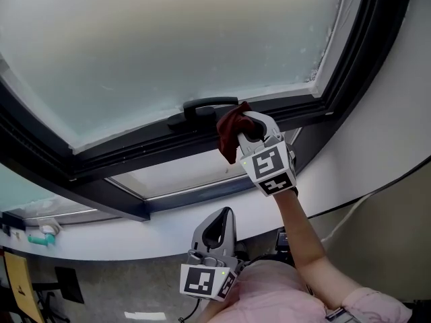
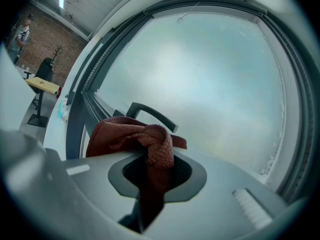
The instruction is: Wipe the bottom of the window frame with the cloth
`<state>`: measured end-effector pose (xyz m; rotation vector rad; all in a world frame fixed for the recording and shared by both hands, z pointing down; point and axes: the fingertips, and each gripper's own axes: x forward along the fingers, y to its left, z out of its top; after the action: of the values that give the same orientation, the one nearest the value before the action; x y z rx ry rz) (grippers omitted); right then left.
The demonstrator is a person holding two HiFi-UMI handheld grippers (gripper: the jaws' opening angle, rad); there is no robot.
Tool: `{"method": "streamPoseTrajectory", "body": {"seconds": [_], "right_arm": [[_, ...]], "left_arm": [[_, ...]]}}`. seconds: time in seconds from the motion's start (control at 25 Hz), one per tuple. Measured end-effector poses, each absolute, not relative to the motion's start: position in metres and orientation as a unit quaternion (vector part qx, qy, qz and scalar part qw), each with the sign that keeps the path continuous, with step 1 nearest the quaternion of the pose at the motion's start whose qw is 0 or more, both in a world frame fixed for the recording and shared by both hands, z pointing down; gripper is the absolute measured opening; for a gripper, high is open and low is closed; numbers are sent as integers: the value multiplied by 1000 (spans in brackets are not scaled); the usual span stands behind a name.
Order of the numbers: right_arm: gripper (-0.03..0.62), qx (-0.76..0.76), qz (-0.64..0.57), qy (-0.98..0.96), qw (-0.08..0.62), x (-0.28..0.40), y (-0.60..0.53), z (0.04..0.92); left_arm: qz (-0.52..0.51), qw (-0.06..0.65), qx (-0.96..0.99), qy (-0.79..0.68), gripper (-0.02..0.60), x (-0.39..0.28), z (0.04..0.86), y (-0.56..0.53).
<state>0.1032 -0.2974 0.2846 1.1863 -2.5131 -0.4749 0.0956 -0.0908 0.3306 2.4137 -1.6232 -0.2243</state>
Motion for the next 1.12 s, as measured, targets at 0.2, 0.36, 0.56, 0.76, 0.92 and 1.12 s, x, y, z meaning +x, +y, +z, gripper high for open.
{"method": "streamPoseTrajectory", "body": {"seconds": [0.2,0.36,0.56,0.76,0.92,1.12], "right_arm": [[57,421,-159,-879,159,113,-301,285],[57,424,-156,-878,159,119,-303,285],[57,428,-155,-876,159,128,-306,285],[57,439,-150,-872,156,141,-311,285],[57,442,-147,-871,155,146,-313,285],[57,445,-143,-871,153,153,-315,285]], "left_arm": [[-77,113,825,-548,-3,98,331,-91],[-78,114,825,-548,-3,99,332,-91],[-79,114,824,-550,-3,98,332,-91],[-78,110,818,-559,-3,93,332,-90],[-79,107,817,-560,-3,94,331,-90],[-75,101,819,-559,-3,100,330,-88]]}}
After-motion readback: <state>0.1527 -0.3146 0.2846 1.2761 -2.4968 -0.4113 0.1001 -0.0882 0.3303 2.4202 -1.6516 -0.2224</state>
